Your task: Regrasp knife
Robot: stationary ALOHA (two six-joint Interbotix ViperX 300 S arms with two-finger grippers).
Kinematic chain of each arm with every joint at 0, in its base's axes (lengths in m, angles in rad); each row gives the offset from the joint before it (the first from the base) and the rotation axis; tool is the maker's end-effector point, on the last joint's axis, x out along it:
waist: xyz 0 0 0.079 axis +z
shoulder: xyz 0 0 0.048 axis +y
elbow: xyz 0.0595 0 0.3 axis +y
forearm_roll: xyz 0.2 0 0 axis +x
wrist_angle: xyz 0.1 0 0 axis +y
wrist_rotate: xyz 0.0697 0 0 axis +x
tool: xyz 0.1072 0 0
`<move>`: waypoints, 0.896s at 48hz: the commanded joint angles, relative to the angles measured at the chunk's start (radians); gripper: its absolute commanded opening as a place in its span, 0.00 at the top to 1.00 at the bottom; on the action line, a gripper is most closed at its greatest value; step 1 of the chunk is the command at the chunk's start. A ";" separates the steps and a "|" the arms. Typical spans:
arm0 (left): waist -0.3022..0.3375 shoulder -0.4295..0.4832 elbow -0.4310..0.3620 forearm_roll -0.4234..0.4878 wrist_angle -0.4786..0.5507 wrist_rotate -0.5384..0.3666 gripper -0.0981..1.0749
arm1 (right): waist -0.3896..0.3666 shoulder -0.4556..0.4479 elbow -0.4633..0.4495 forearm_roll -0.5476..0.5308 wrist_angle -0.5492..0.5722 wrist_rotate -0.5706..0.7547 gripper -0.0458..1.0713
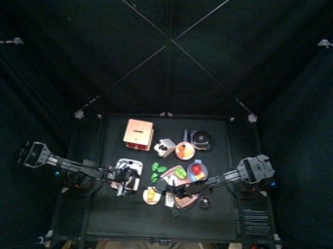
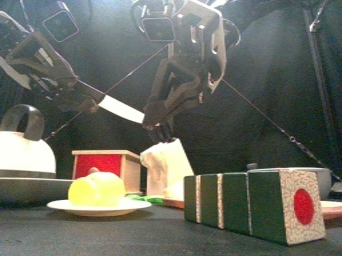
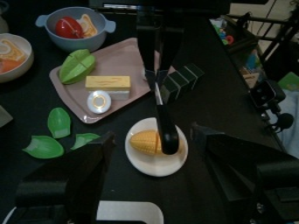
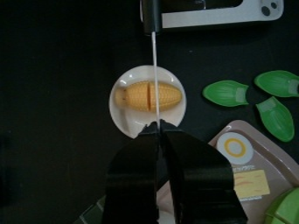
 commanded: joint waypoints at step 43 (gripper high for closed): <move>-0.011 0.002 -0.018 -0.003 -0.015 0.005 0.43 | -0.006 -0.023 -0.031 0.000 -0.003 0.000 0.86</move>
